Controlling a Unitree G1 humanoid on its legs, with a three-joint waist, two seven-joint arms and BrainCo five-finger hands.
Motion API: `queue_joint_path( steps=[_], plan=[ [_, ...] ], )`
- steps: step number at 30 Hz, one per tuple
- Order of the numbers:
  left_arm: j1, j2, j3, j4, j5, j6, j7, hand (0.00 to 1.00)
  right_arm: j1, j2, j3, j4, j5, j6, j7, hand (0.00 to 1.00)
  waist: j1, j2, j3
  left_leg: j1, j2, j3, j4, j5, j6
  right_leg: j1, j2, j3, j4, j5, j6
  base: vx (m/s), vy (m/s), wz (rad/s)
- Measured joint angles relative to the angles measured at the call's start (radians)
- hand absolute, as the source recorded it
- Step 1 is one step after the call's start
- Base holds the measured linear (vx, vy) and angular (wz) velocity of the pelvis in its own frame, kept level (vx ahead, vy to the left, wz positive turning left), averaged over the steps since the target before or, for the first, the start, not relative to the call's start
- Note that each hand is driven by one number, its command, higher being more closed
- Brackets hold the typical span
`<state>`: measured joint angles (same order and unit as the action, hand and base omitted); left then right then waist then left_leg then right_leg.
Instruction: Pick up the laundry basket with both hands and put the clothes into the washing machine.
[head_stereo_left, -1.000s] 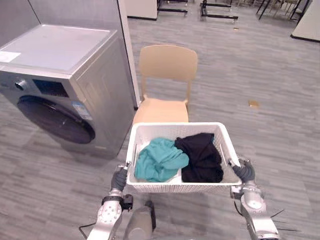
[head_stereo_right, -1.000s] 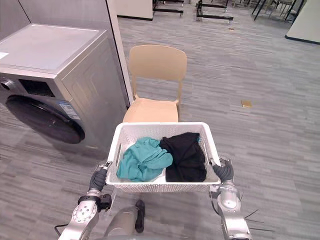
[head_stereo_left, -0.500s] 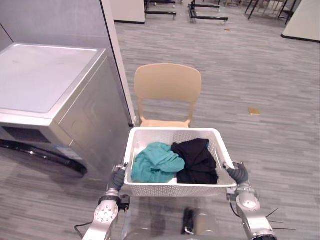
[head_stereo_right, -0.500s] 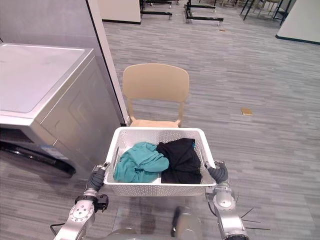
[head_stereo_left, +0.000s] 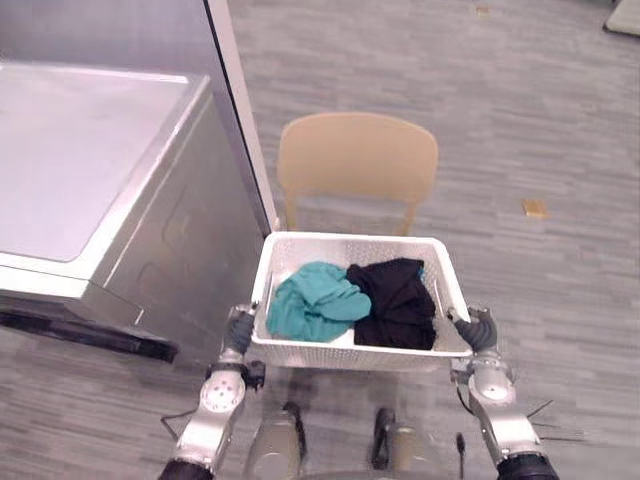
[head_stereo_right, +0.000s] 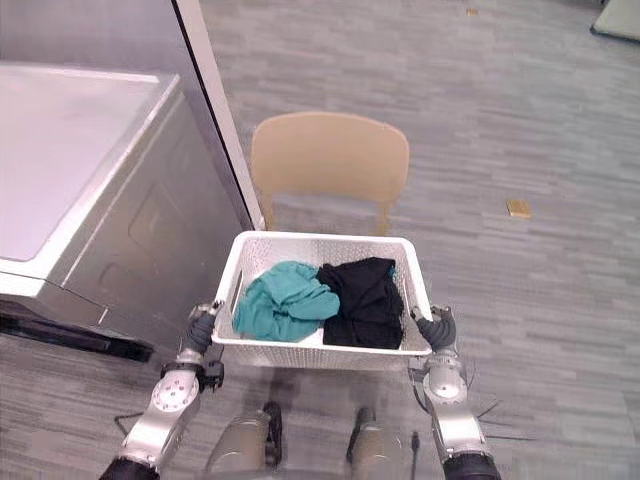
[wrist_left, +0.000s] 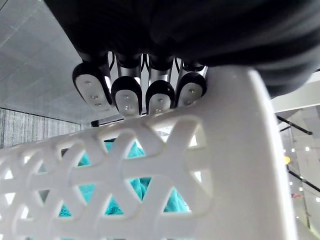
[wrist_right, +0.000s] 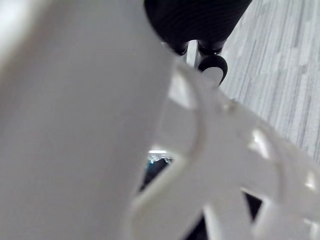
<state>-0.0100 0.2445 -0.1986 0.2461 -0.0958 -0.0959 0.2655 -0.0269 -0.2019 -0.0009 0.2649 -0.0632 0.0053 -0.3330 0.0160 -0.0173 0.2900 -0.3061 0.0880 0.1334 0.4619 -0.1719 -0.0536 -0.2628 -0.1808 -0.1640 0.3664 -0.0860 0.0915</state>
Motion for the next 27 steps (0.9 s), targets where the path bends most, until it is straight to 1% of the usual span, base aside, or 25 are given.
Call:
queue_joint_path(
  steps=[1, 2, 3, 4, 8, 9, 10, 12, 13, 15, 21, 24, 26, 27],
  plan=[
    [-0.061, 0.011, 0.002, 0.019, 0.0, 0.0, 0.019, 1.0, -0.07, -0.004, 0.0, 0.031, -0.007, 0.0, -0.015, 1.0, -0.001, 0.0, 0.033, -0.073, -0.002, 0.013, 0.03, 0.001, 0.003, -0.075, -0.006, 0.019, 0.017, 0.013, 0.008, -0.12, 0.116, -0.19],
    [-0.083, 0.013, 0.005, 0.027, 0.0, 0.0, 0.025, 1.0, -0.095, -0.003, 0.0, 0.045, -0.008, 0.0, -0.02, 1.0, 0.0, 0.001, 0.047, -0.094, -0.002, 0.016, 0.034, 0.001, 0.003, -0.094, -0.006, 0.024, 0.016, 0.021, 0.013, -0.16, 0.125, -0.22],
    [-0.137, 0.015, 0.012, 0.051, 0.0, 0.002, 0.043, 1.0, -0.157, -0.003, 0.0, 0.085, -0.009, 0.001, -0.031, 1.0, 0.001, 0.0, 0.089, -0.129, -0.001, 0.021, 0.044, 0.007, 0.013, -0.13, -0.005, 0.03, 0.015, 0.038, 0.01, -0.11, 0.074, -0.1],
    [-0.164, 0.015, 0.016, 0.069, 0.0, 0.002, 0.049, 1.0, -0.182, -0.003, 0.0, 0.102, -0.009, 0.001, -0.036, 1.0, 0.002, 0.0, 0.105, -0.147, 0.0, 0.021, 0.049, 0.008, 0.015, -0.147, -0.005, 0.031, 0.018, 0.042, 0.012, -0.11, 0.056, -0.07],
    [-0.301, 0.015, 0.05, 0.129, 0.01, -0.012, 0.088, 1.0, -0.29, -0.002, -0.001, 0.118, -0.009, -0.002, -0.081, 1.0, 0.007, 0.0, 0.118, -0.256, 0.018, 0.02, 0.102, 0.009, 0.018, -0.255, 0.0, 0.033, 0.073, 0.044, 0.011, -0.12, -0.01, -0.03],
    [-0.379, 0.015, 0.07, 0.172, 0.012, -0.012, 0.105, 0.0, -0.338, -0.002, -0.001, 0.12, -0.009, -0.002, -0.098, 0.0, 0.012, 0.001, 0.135, -0.282, 0.027, 0.02, 0.12, 0.006, 0.022, -0.285, 0.004, 0.035, 0.097, 0.042, 0.007, -0.13, -0.043, -0.07],
    [-0.407, 0.014, 0.079, 0.188, 0.013, -0.011, 0.111, 0.0, -0.357, 0.0, -0.001, 0.12, -0.009, -0.002, -0.106, 0.0, 0.013, 0.001, 0.14, -0.295, 0.031, 0.021, 0.127, 0.005, 0.023, -0.297, 0.006, 0.034, 0.105, 0.042, 0.006, -0.14, -0.052, -0.07],
    [-0.508, 0.005, 0.131, 0.236, 0.015, -0.01, 0.138, 0.0, -0.43, 0.012, -0.001, 0.12, -0.009, -0.002, -0.123, 0.0, 0.018, 0.0, 0.166, -0.361, 0.052, 0.015, 0.157, 0.0, 0.021, -0.361, 0.012, 0.03, 0.134, 0.042, -0.002, -0.14, -0.051, -0.05],
    [-0.522, 0.0, 0.14, 0.236, 0.017, -0.009, 0.147, 0.0, -0.439, 0.018, -0.002, 0.12, -0.009, -0.002, -0.126, 0.0, 0.018, 0.001, 0.172, -0.371, 0.055, 0.012, 0.163, 0.0, 0.021, -0.37, 0.014, 0.03, 0.139, 0.042, -0.005, -0.11, -0.059, -0.04],
    [-0.555, -0.035, 0.202, 0.246, 0.018, -0.004, 0.177, 0.0, -0.459, 0.059, -0.004, 0.11, -0.01, -0.002, -0.148, 0.0, 0.023, 0.0, 0.193, -0.403, 0.072, 0.004, 0.184, -0.001, 0.021, -0.397, 0.025, 0.023, 0.161, 0.038, -0.016, -0.07, -0.077, -0.03],
    [-0.557, -0.076, 0.255, 0.265, 0.026, 0.004, 0.221, 0.0, -0.457, 0.09, -0.012, 0.089, -0.01, -0.003, -0.151, 0.0, 0.026, 0.0, 0.194, -0.407, 0.086, -0.006, 0.189, 0.003, 0.026, -0.399, 0.032, 0.006, 0.178, 0.027, -0.032, 0.02, -0.059, 0.03],
    [-0.538, -0.092, 0.278, 0.261, 0.029, 0.004, 0.224, 0.0, -0.417, 0.112, -0.019, 0.061, -0.008, -0.005, -0.152, 0.0, 0.026, 0.0, 0.194, -0.378, 0.086, -0.009, 0.19, 0.004, 0.025, -0.372, 0.032, 0.001, 0.188, 0.014, -0.037, 0.06, -0.031, 0.05],
    [-0.485, -0.108, 0.29, 0.235, 0.028, 0.003, 0.224, 0.0, -0.362, 0.137, -0.022, 0.024, -0.007, -0.018, -0.151, 0.0, 0.026, 0.0, 0.194, -0.336, 0.085, -0.002, 0.18, 0.003, 0.025, -0.337, 0.028, 0.001, 0.192, 0.001, -0.037, 0.07, -0.039, 0.05],
    [-0.441, -0.121, 0.29, 0.203, 0.029, 0.001, 0.221, 0.0, -0.317, 0.149, -0.019, -0.015, -0.005, -0.037, -0.142, 0.0, 0.027, 0.0, 0.194, -0.312, 0.085, 0.002, 0.172, 0.002, 0.023, -0.317, 0.026, 0.001, 0.194, -0.008, -0.036, 0.06, -0.054, 0.07]
  ],
)
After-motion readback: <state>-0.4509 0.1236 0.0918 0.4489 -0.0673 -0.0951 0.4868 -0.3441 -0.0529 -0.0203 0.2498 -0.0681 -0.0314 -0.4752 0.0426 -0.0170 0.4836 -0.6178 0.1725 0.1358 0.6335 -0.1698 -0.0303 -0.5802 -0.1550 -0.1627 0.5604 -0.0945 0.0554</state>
